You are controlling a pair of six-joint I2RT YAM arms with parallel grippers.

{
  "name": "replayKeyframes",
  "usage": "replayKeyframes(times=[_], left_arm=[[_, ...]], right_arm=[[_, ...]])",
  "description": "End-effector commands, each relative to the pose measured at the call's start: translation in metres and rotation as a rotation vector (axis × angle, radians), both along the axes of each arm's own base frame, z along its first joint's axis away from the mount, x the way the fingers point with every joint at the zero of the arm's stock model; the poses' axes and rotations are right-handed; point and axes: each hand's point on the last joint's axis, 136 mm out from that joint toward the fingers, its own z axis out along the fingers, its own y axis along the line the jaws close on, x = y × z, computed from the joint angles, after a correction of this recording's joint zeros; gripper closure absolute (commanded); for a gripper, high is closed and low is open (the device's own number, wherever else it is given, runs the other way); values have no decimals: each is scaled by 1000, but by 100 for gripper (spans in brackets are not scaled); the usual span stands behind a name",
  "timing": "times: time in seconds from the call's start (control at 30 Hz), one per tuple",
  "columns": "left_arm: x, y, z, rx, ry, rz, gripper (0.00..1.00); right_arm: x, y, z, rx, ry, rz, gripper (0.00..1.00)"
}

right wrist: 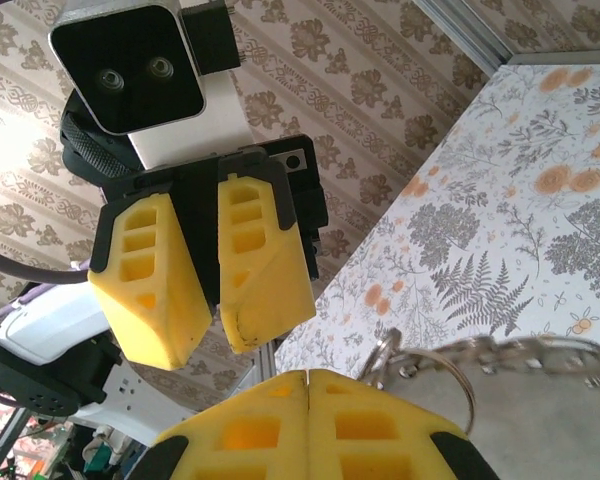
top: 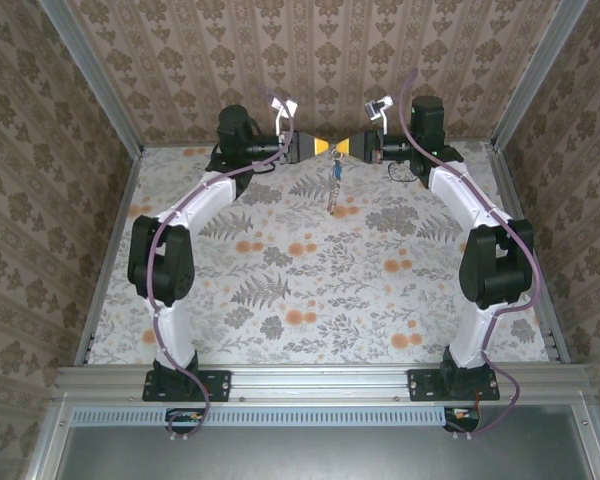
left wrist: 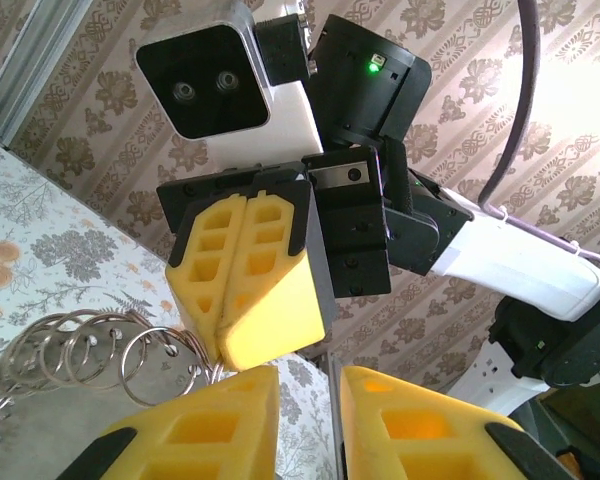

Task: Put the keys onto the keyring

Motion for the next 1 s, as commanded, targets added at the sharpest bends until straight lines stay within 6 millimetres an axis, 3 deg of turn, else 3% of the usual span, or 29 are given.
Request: replayKeyframes(times=[0.0,0.37,0.97], left_arm=[[0,-2,3,-7,-44,-30,77],[9,-6,-15,8,-8,-16,76],[1,-18,-13,3,-16,-47,76]], right_arm=[[-5,-1,19,12,-65,37,100],[-6,-1,19,12,-67,36,100],[-3,0,15,10,-60,34,100]])
